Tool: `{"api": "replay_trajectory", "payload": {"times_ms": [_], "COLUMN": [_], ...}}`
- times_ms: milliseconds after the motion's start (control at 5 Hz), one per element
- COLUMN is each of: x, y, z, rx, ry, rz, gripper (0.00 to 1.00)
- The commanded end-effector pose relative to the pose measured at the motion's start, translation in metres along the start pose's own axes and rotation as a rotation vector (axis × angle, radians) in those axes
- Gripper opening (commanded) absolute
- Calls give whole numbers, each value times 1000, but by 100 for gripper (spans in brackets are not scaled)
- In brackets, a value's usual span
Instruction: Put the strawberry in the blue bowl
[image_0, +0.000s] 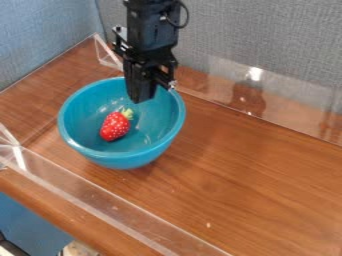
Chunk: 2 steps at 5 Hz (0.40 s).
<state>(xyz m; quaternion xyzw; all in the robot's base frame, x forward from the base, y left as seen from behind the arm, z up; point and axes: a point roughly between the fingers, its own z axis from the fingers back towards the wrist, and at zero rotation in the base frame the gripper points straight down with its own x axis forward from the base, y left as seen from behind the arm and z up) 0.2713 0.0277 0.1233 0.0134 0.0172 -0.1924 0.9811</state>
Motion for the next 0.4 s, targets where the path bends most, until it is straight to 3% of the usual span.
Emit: {"api": "replay_trajectory", "payload": {"times_ms": [0,200], "x": [-1,-3], "y": [-4,-6], "z": [5,3], "rx": [21,27], "ry": [-32,-38], "rz": [1,7], "gripper": [0,0]}}
